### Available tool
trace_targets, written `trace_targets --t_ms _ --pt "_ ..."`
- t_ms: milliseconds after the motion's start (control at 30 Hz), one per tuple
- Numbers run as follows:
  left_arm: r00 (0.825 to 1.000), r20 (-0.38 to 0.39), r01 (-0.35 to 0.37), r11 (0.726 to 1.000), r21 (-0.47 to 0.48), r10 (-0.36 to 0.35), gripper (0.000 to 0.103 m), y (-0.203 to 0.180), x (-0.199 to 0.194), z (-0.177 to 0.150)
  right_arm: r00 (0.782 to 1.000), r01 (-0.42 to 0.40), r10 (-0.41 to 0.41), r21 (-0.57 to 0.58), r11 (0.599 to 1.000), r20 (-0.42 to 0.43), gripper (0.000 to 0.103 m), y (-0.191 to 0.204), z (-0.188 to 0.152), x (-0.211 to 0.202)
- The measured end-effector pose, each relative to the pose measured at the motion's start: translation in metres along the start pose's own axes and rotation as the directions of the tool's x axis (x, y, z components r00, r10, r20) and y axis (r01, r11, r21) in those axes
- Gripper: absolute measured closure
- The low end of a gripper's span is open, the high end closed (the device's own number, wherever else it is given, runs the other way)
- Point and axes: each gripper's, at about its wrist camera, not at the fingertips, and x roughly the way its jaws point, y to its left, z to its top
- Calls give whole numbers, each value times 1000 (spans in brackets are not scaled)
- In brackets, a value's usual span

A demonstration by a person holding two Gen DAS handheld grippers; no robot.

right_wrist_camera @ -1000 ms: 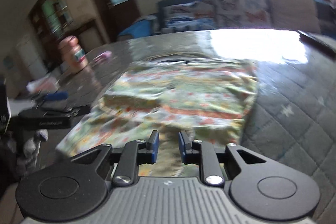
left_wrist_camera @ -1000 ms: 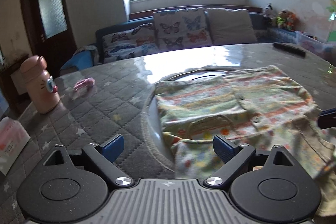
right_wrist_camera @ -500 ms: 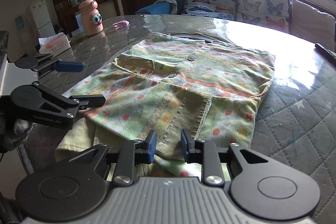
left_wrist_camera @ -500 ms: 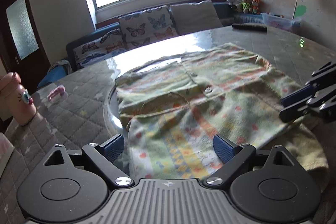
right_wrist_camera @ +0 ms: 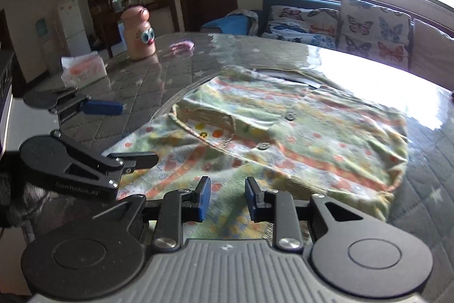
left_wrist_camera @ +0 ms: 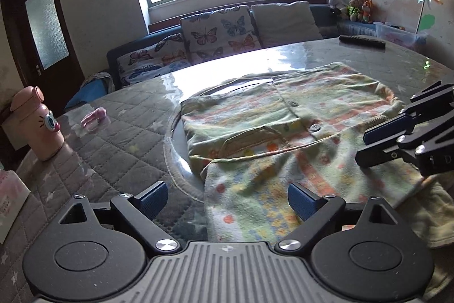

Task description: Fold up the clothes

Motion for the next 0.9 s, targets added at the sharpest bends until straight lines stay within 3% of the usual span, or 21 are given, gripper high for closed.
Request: trace_targets --t_ms 133,267,533,667,900 --pt "1000 -12 -13 1000 -3 13 8 7 3 -5 1000 16 -16 -24 1000 -9 68 0 -6 -3" --pt "1000 -8 -20 1000 12 20 9 9 -3 -7 999 26 -27 -22 999 -21 68 -6 -16 -14" --pt "999 39 27 985 173 -34 10 0 -39 -17 999 37 -37 -11 999 -26 68 -18 -41 -44" --pt "994 59 70 952 298 -91 15 -15 -53 -29 999 35 -35 -4 999 -18 68 -21 -46 -47" --pt "976 83 132 849 512 -202 19 -49 -64 -48 1000 23 -23 32 999 -2 67 -25 -43 -57"
